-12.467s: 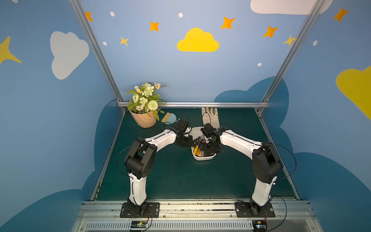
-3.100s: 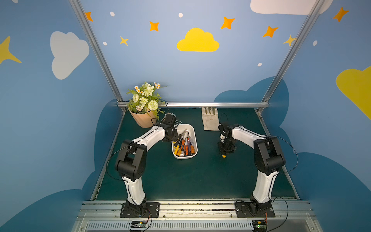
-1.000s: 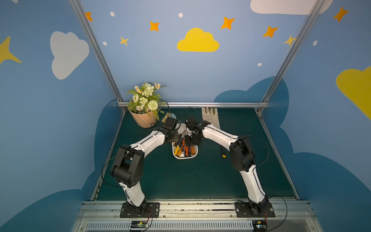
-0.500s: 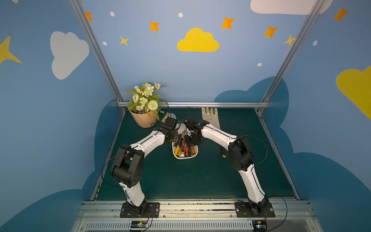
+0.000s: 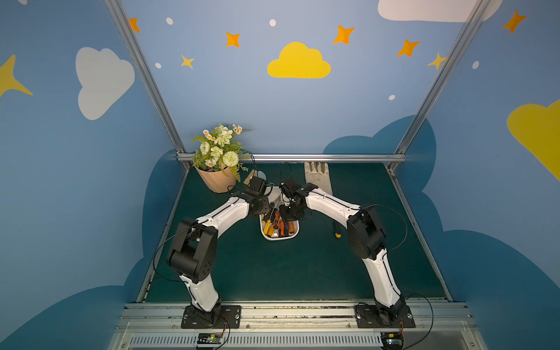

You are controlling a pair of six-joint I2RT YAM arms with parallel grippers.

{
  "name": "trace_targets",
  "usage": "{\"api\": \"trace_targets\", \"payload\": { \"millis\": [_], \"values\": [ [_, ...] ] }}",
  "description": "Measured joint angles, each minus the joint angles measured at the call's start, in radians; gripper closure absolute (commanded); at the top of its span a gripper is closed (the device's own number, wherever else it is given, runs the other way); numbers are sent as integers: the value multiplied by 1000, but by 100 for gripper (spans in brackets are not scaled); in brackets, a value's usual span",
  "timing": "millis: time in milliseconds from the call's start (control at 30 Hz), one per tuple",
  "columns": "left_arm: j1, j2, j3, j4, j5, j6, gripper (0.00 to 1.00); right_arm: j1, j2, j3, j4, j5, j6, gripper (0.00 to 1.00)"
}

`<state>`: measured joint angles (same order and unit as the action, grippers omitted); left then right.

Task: Take out the screwdriver from the storage box
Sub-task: Pick up the screwdriver from the storage box.

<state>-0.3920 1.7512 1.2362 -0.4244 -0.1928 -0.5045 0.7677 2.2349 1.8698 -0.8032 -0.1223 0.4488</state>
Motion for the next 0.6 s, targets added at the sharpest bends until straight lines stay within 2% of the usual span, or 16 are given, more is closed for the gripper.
{"api": "trace_targets", "payload": {
  "millis": [600],
  "values": [
    [4, 3, 3, -8, 10, -13, 98, 0, -138, -119, 30, 25, -31, 100]
  ]
}}
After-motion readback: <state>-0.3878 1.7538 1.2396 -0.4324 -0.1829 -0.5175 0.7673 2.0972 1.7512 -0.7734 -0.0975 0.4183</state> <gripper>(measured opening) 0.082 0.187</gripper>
